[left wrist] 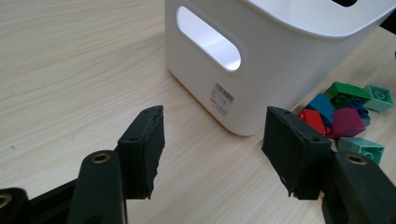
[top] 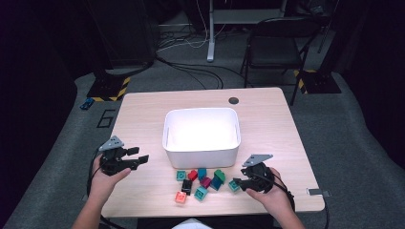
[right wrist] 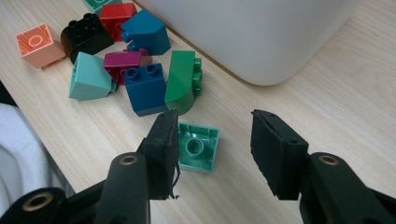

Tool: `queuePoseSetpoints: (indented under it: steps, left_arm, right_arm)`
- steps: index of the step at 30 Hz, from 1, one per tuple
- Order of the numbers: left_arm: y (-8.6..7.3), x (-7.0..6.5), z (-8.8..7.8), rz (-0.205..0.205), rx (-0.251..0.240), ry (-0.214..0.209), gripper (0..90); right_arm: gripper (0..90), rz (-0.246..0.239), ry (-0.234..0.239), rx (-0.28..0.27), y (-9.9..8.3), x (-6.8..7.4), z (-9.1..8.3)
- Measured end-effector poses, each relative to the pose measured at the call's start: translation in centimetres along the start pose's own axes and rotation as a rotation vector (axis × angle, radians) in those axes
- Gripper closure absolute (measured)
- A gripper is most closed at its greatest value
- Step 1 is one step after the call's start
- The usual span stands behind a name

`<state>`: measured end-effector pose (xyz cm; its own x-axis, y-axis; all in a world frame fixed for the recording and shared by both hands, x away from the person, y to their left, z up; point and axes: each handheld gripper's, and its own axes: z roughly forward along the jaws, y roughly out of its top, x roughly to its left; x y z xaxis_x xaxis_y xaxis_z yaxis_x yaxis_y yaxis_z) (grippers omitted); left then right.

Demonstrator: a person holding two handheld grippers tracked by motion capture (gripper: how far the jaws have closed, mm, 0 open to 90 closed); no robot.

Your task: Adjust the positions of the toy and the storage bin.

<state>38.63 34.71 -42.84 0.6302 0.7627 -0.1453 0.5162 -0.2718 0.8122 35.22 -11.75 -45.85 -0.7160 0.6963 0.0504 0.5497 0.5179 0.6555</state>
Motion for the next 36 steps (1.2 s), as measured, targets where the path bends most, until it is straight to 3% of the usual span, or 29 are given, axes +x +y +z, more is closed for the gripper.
queuePoseSetpoints:
  steps: [10,13,17,24,36]
  left_arm:
    - [-0.9,0.3,0.6,-0.005,-0.004,0.005,38.4]
    - [-1.0,0.3,0.8,0.014,0.004,0.014,38.4]
    - [-1.3,0.3,1.2,0.039,0.021,0.030,38.4]
    - [-1.6,0.4,1.7,0.031,0.029,0.032,38.4]
    - [-1.7,0.2,1.9,0.033,0.042,0.025,38.4]
  right_arm:
    - [52.0,0.036,-0.019,-0.013,-1.1,0.5,0.7]
    - [51.0,0.044,-0.028,-0.011,-1.2,0.5,0.7]
    - [49.1,0.040,-0.024,-0.012,-1.5,0.7,1.1]
    - [45.6,0.040,-0.026,-0.012,-1.8,1.0,1.7]
    - [43.0,0.008,-0.022,0.038,-1.9,1.6,3.0]
